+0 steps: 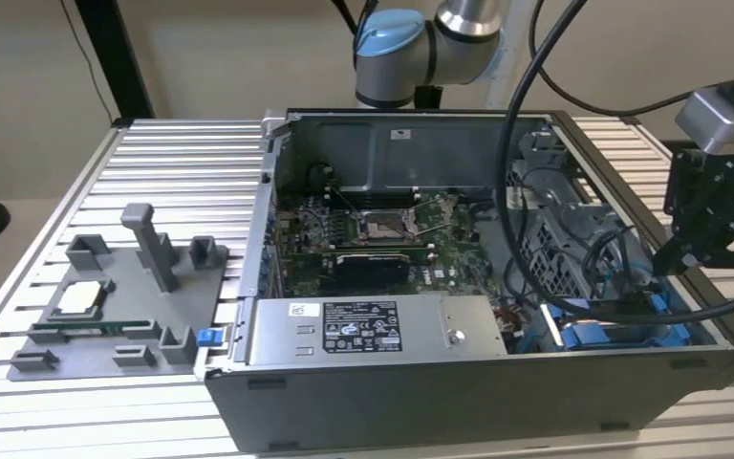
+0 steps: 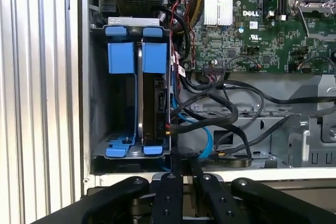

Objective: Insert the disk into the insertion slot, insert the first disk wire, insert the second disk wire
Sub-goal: 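Insert the second disk wire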

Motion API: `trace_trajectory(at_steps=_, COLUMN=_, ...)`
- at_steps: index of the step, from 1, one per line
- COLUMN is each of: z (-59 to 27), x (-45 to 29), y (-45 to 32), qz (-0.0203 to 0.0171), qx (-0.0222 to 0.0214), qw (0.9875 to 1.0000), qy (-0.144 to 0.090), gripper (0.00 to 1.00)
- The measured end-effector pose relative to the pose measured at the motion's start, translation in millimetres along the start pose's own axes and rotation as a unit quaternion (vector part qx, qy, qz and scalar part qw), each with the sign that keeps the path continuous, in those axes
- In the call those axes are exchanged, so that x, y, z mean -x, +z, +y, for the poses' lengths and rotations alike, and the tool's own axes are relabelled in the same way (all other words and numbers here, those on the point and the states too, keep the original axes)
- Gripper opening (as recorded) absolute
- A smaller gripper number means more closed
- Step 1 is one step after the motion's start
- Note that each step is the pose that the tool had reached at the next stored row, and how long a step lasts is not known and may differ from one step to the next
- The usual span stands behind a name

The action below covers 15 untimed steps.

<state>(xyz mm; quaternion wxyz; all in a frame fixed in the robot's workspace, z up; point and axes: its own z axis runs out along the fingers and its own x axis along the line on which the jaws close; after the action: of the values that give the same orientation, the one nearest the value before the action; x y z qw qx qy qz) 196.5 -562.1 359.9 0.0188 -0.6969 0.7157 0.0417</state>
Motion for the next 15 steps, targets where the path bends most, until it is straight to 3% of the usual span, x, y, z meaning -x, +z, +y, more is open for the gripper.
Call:
trace_trajectory(at_steps=9, z=1.7, x=2.0, y=-24.6, qz=0.0, qx=0.0005, qw=1.0, qy=0.0, gripper=0.0)
trace_trajectory(at_steps=15, z=5.0, x=2.4, y=-35.4, qz=0.0, qx=0.0007, qw=1.0, qy=0.0, gripper=0.0)
